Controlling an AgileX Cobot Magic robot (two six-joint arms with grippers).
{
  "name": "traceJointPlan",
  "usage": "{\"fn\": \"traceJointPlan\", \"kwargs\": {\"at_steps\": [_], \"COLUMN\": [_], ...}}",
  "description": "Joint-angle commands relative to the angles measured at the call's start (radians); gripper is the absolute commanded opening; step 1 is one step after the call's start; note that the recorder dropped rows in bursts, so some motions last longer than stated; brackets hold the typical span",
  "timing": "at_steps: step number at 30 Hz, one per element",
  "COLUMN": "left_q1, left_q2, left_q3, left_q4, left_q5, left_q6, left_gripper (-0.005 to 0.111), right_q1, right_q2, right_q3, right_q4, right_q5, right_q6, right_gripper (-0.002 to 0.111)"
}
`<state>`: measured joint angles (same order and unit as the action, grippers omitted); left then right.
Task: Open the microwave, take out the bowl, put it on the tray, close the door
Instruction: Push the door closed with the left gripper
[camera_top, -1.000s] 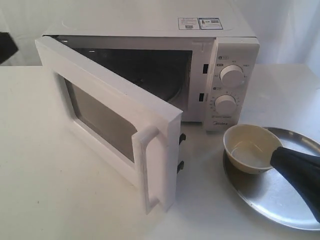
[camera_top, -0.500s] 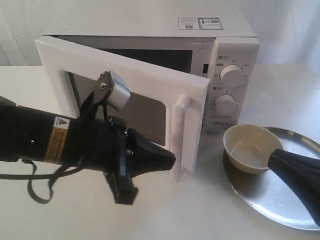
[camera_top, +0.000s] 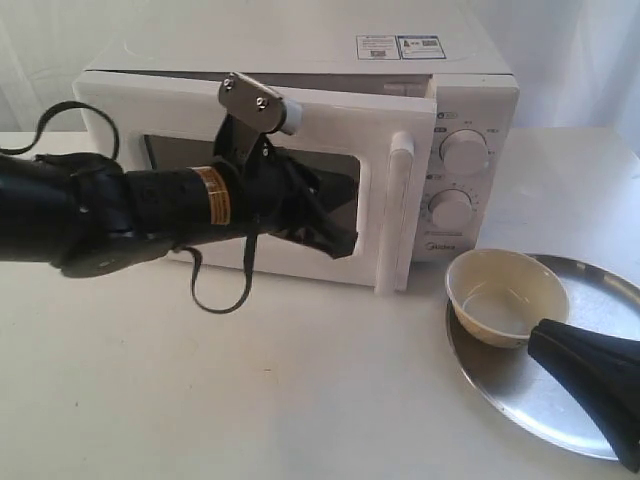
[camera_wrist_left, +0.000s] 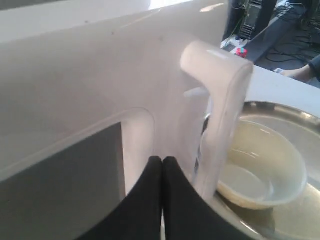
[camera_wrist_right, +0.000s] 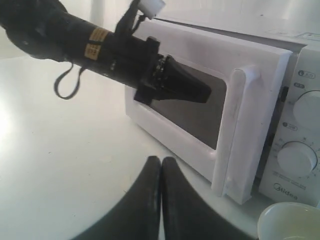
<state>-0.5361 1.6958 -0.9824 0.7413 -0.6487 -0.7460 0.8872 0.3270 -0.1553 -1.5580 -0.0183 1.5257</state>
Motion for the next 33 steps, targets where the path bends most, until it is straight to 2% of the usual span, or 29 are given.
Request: {"fn": "traceJointPlan", "kwargs": {"at_steps": [1, 8, 11, 13, 17, 21, 25, 28, 31, 33], "left_q1": [-0.009, -0.009, -0.009, -0.009, -0.016, -0.056, -0.106, -0.115, -0.113, -0.113], "left_q2": [0.109, 0.256, 0.287, 0.300, 0.298, 0.259, 0.201, 0.136, 0.043, -0.026], "left_q3": [-0.140, -0.316, -0.374, -0.400, -0.398, -0.319, -0.178, -0.070, 0.058, 0.148], "left_q4": [-0.074, -0.077, -0.154, -0.201, -0.182, -0.083, -0.126, -0.272, -0.502, -0.635], "left_q5": [0.093, 0.180, 0.262, 0.306, 0.328, 0.326, 0.326, 0.282, 0.113, -0.007], "left_q6": [0.048, 0.062, 0.128, 0.199, 0.207, 0.239, 0.421, 0.501, 0.522, 0.599], "left_gripper": [0.000, 0.000, 0.000, 0.000, 0.000, 0.000, 0.000, 0.000, 0.000, 0.000], "right_q1": [0.000, 0.000, 0.000, 0.000, 0.000, 0.000, 0.000, 0.000, 0.000, 0.000], "right_q2": [-0.006, -0.006, -0.006, -0.006, -0.006, -0.006, -0.006, -0.006, -0.006, -0.006], "right_q3": [0.003, 0.003, 0.003, 0.003, 0.003, 0.003, 0.006, 0.006, 0.006, 0.006], "right_q4": [-0.004, -0.004, -0.004, -0.006, -0.006, -0.006, -0.004, -0.004, -0.006, -0.006], "right_q5": [0.007, 0.007, 0.007, 0.006, 0.001, 0.008, 0.083, 0.089, 0.089, 0.089], "right_q6": [0.008, 0.008, 0.008, 0.008, 0.008, 0.008, 0.008, 0.008, 0.006, 0.004], "right_gripper": [0.000, 0.000, 0.000, 0.000, 0.000, 0.000, 0.000, 0.000, 0.000, 0.000]}}
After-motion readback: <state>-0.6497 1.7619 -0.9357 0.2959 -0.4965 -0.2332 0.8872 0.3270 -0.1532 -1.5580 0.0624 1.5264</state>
